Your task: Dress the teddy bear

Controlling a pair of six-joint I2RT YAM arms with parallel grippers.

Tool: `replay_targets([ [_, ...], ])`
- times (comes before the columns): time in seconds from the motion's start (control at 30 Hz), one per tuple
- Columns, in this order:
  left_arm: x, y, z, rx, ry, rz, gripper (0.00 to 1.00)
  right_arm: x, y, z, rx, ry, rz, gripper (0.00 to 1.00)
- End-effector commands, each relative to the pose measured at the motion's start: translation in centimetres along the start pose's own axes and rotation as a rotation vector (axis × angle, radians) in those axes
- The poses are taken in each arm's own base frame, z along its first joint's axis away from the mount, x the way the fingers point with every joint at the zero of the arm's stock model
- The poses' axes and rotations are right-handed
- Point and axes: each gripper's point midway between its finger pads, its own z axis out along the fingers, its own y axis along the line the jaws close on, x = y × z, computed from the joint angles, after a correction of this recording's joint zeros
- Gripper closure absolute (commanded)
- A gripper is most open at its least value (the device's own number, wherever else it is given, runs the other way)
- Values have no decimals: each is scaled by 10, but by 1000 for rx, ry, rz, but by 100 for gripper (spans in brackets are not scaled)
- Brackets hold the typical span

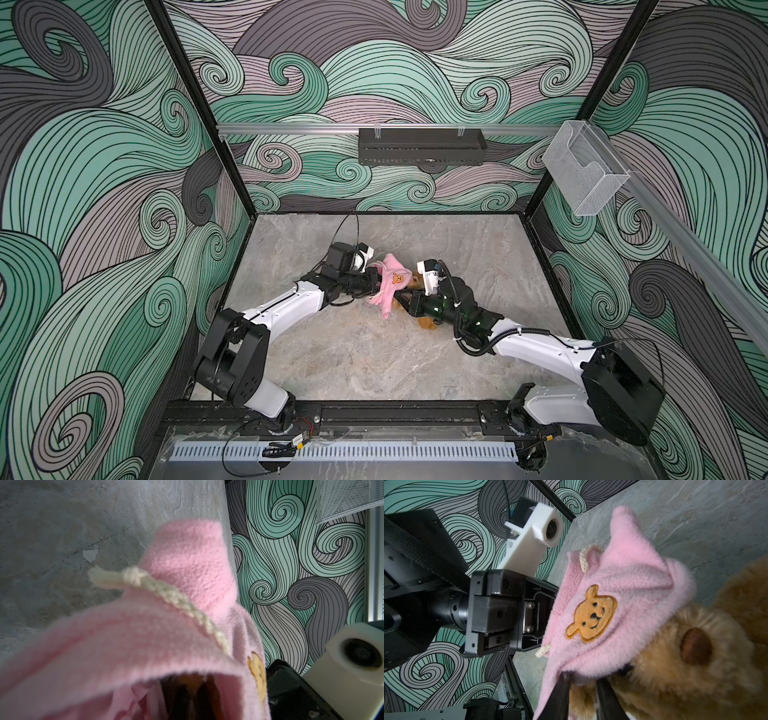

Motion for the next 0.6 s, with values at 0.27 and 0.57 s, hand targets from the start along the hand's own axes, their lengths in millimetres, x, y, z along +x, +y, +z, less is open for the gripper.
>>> replay_targets([
  [0.27, 11, -9, 7, 14, 59, 30, 100, -20, 29, 6, -97, -66, -11, 78],
  [0.57, 13, -8, 8, 9, 70, 34, 100, -21, 35, 13, -120, -65, 1, 80],
])
